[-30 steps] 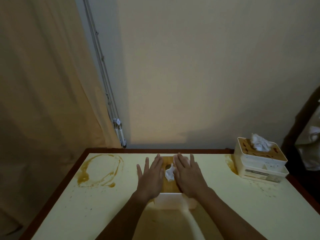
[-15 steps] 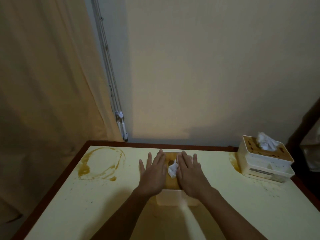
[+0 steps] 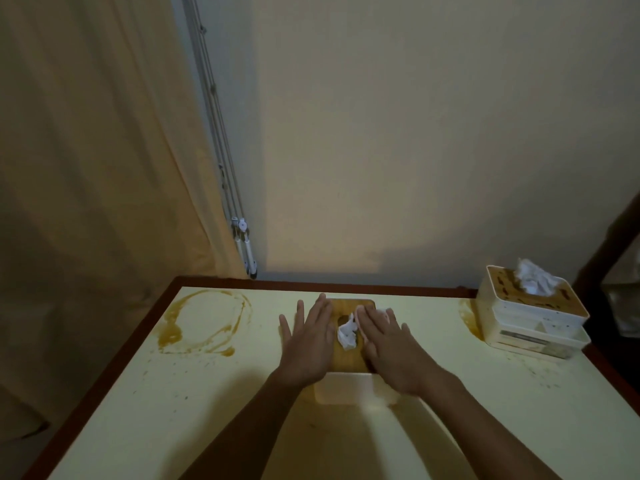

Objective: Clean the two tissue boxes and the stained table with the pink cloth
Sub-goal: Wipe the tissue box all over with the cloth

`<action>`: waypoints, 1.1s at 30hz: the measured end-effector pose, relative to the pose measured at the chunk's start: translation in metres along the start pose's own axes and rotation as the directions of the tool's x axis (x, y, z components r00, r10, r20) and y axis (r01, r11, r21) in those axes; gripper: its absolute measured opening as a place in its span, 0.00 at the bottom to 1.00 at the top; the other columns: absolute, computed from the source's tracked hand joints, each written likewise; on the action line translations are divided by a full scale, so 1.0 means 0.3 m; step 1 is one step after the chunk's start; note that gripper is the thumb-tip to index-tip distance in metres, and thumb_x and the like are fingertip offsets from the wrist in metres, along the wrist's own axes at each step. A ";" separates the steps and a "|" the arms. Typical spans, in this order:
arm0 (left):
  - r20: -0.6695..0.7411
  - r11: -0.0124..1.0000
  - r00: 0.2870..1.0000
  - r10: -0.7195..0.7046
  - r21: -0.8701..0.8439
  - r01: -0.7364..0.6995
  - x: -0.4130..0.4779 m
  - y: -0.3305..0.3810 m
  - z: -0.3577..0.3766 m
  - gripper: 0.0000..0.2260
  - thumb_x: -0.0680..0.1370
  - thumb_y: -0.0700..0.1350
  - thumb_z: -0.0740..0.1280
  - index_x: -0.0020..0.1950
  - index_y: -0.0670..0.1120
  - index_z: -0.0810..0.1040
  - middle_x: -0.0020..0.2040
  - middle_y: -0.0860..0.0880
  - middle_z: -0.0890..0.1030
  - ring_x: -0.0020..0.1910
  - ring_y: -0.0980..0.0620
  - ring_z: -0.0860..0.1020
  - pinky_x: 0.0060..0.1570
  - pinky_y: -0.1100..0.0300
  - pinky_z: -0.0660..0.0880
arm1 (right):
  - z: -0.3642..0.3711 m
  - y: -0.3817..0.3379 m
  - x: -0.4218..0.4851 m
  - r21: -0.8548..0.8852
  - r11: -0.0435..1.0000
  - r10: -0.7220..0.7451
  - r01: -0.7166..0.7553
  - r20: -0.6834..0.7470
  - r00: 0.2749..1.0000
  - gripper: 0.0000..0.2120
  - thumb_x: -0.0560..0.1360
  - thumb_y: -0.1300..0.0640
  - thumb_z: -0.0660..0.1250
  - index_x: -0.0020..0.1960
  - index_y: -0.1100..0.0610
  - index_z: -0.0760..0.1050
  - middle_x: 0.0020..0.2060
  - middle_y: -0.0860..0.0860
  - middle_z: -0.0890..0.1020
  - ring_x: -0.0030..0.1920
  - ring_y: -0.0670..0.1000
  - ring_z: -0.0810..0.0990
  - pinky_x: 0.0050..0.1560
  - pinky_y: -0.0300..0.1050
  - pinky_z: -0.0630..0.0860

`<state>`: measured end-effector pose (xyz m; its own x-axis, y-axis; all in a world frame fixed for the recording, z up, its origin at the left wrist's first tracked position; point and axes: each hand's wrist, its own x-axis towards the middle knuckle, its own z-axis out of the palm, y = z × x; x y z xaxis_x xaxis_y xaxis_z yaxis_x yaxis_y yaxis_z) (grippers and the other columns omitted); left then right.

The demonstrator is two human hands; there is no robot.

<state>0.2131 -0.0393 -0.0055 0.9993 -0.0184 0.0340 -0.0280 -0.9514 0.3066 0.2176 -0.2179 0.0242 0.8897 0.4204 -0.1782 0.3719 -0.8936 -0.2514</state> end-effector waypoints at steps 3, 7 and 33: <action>0.019 1.000 1.000 0.002 0.029 -0.003 -0.002 -0.003 -0.004 0.25 0.85 0.54 0.45 0.80 0.53 0.42 0.80 0.54 0.38 0.78 0.45 0.37 0.74 0.37 0.38 | -0.034 0.021 0.095 -0.008 0.999 0.052 -0.052 -0.005 0.999 0.27 0.86 0.49 0.41 0.82 0.50 0.36 0.81 0.48 0.37 0.81 0.60 0.36 0.78 0.63 0.42; 0.015 1.000 1.000 -0.007 0.028 0.006 0.000 -0.004 0.001 0.24 0.85 0.54 0.45 0.80 0.53 0.42 0.80 0.54 0.38 0.78 0.46 0.36 0.74 0.37 0.37 | -0.011 -0.006 0.085 0.041 0.998 0.052 -0.052 -0.009 0.999 0.28 0.87 0.50 0.43 0.82 0.54 0.34 0.81 0.51 0.35 0.80 0.61 0.33 0.78 0.62 0.41; 0.014 0.999 1.000 0.017 -0.050 -0.017 -0.003 -0.007 -0.002 0.24 0.85 0.52 0.44 0.80 0.53 0.44 0.80 0.54 0.39 0.79 0.46 0.38 0.75 0.39 0.39 | 0.004 0.003 0.086 0.064 0.997 0.036 -0.035 -0.017 0.999 0.29 0.86 0.48 0.46 0.83 0.52 0.38 0.82 0.50 0.38 0.80 0.59 0.35 0.79 0.61 0.43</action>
<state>0.2122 -0.0370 -0.0056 0.9989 -0.0391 0.0262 -0.0458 -0.9343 0.3534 0.2407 -0.2077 0.0182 0.9070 0.3849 -0.1709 0.3227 -0.8960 -0.3050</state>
